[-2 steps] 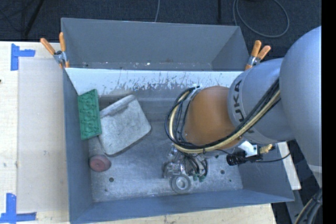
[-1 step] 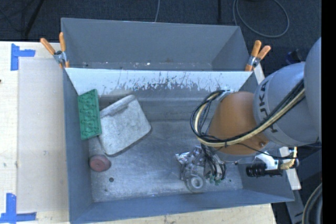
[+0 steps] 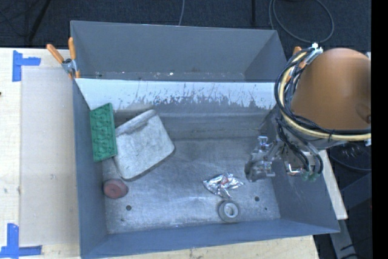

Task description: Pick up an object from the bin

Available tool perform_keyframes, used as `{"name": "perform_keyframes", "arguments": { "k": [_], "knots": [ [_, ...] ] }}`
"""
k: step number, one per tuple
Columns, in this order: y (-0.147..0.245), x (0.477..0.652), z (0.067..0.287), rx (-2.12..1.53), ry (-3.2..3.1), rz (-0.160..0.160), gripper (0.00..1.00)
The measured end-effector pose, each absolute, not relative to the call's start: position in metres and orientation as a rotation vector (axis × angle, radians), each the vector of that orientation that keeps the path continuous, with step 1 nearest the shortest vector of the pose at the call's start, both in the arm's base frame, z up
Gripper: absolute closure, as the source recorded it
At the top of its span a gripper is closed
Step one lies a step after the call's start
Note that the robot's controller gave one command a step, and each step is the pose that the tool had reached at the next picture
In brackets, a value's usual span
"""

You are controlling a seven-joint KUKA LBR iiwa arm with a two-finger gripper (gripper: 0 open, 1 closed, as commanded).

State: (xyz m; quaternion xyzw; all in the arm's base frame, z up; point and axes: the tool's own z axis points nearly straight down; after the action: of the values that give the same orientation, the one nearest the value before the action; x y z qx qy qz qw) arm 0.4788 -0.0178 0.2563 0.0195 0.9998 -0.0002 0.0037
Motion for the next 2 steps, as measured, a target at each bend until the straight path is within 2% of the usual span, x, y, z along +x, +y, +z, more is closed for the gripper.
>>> {"name": "perform_keyframes", "arguments": {
  "k": [1,2],
  "knots": [
    [-0.018,0.478,0.253,0.068,3.141,0.001,0.0],
    [0.005,0.486,0.112,0.138,3.148,0.001,0.0]
  ]
}}
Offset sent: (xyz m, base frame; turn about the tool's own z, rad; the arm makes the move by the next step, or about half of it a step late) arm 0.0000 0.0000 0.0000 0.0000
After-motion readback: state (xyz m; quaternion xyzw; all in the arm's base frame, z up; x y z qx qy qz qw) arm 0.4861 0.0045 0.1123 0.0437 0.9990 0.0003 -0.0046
